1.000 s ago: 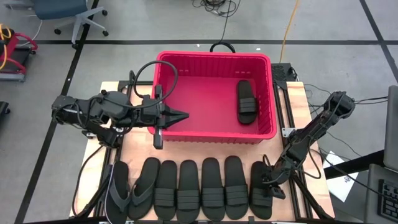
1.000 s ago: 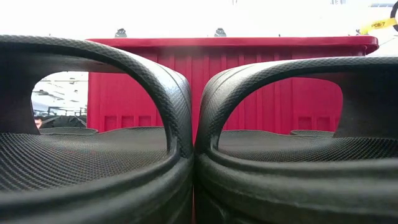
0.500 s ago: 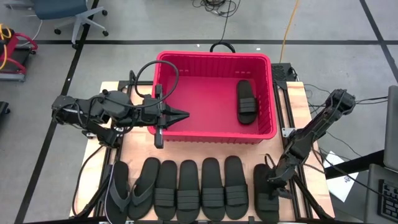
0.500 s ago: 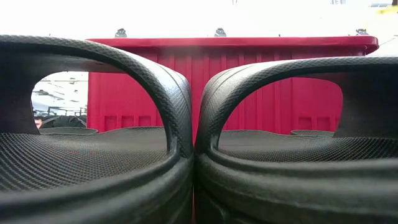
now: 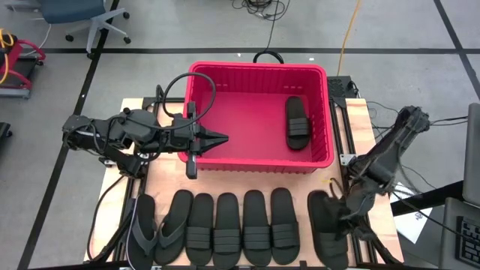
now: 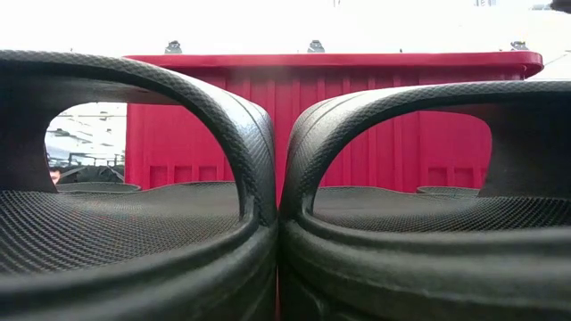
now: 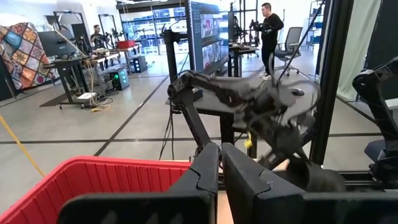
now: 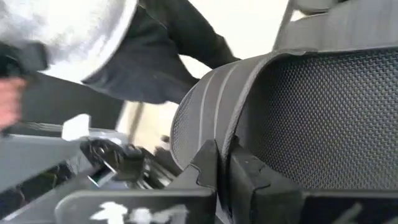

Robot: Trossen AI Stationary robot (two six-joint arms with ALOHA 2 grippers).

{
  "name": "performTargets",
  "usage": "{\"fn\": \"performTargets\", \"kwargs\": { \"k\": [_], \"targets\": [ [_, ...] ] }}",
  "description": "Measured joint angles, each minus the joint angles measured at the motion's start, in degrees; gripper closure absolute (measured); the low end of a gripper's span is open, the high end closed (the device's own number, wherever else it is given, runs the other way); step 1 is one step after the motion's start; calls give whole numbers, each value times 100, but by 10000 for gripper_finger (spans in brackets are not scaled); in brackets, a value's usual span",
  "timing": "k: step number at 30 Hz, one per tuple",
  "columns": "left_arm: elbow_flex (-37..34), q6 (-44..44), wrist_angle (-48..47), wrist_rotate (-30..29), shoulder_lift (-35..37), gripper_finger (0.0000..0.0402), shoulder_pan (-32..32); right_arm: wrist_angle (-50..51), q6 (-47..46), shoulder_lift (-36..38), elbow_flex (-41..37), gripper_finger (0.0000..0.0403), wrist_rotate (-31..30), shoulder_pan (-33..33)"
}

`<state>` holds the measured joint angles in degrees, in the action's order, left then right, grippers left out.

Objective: Pick and place slides into bin
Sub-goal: Put the black slide into the red bin

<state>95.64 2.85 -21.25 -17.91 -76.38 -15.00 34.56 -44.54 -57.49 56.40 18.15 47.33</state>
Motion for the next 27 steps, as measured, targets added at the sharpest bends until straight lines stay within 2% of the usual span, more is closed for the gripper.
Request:
{"fn": "performTargets", "kwargs": {
  "k": [3,8,13,20,25,27],
  "targets": [
    [0,0,0,0,0,384,-1,1138,397,-4,897,400,-141,-163],
    [0,20,-2,0,0,398,0,2588,1355,-4,2312,400,-969,-544],
    [0,111,2,-17,0,393,0,3884,2182,-7,3394,399,-1501,-1481],
    [0,-34,30,-43,-46,374,-1,4178,3757,-19,4577,399,-2180,-2878],
    [0,-414,65,-66,-63,376,0,4496,4823,-28,5073,399,-2920,-3778],
    [0,-660,117,-68,-120,380,0,4555,5134,-46,5165,399,-3008,-4123]
  ]
}}
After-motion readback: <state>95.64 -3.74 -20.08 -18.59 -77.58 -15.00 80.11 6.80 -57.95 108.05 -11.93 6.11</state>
